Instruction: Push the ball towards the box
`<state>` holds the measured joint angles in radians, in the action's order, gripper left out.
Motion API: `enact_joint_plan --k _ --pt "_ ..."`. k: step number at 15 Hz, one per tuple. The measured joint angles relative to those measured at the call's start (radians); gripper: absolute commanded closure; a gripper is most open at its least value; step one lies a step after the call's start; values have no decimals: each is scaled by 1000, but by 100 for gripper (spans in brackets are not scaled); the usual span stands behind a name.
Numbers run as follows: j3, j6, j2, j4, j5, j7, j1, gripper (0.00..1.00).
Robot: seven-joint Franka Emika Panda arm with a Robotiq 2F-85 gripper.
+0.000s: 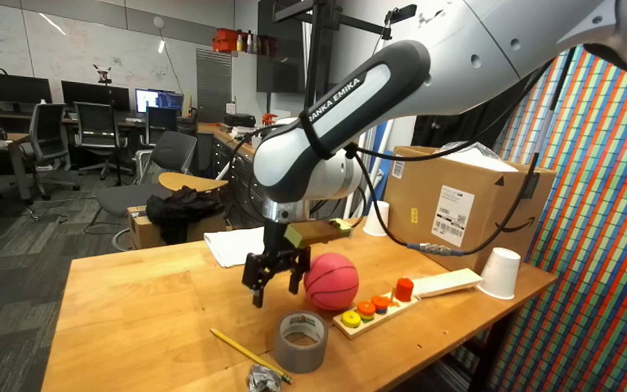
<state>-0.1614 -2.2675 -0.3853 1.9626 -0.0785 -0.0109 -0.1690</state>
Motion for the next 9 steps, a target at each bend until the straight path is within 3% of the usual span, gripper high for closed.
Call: enact_joint_plan --k 4,9 --pt "102 115 131 -11 258 9 14 0" --pt "93 160 304 39 505 74 -2 0"
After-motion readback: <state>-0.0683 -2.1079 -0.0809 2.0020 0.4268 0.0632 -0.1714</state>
